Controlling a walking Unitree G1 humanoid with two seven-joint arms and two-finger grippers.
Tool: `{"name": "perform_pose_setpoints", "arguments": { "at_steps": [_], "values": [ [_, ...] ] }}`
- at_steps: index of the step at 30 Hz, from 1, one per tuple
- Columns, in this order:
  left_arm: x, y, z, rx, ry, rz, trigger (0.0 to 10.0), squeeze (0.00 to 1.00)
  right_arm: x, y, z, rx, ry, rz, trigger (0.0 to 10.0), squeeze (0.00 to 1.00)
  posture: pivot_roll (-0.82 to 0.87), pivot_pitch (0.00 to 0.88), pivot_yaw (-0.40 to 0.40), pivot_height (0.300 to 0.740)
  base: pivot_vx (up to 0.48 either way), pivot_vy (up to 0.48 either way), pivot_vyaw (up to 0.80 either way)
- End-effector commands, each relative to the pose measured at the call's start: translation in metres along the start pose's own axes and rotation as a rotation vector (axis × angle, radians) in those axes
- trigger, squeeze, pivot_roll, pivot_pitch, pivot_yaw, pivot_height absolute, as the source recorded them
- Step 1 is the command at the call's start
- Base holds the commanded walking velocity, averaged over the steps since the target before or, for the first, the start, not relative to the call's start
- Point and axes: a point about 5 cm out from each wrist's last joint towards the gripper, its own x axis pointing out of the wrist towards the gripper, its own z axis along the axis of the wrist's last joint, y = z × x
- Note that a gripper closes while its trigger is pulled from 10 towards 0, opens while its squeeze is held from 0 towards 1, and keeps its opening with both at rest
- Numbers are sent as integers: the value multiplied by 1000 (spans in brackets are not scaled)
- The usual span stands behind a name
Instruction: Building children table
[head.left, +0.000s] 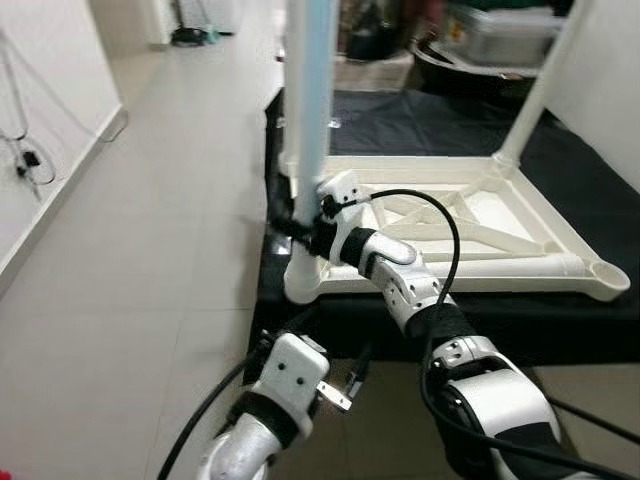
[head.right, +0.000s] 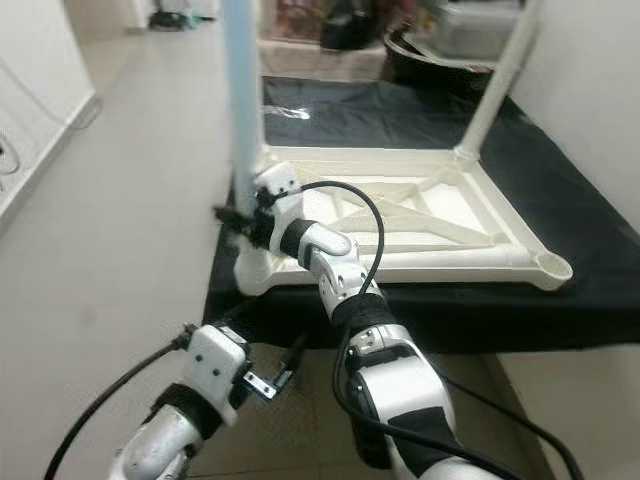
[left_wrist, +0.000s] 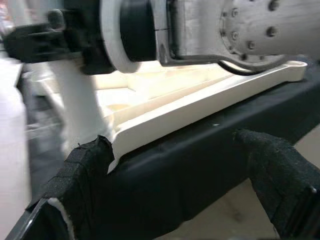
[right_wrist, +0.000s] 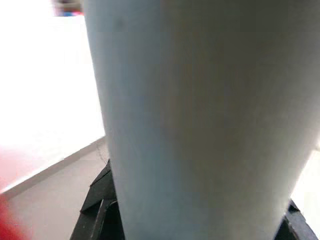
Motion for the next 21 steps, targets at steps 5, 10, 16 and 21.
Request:
{"name": "perform_pose_setpoints", "arguments": {
  "at_steps": [5, 10, 16, 21],
  "values": [
    [-1, 8, 0, 31, -4, 53, 10000, 0, -46, -60, -28, 130, 75, -811, 0, 0, 106, 117, -83, 740, 0, 0, 0],
    [-1, 11, 1, 38, -4, 64, 10000, 0, -56, -55, -40, 180, 85, -985, 0, 0, 108, 116, -86, 740, 0, 0, 0],
    [-3, 13, 0, 43, 2, 76, 10000, 0, -42, -37, -40, 210, 43, -955, 10000, 0, 115, 118, -89, 740, 0, 0, 0],
    [-3, 14, 0, 44, 3, 76, 10000, 0, -27, -31, -23, 199, -75, -784, 10000, 220, 113, 120, -90, 740, 0, 0, 0]
  ]
}}
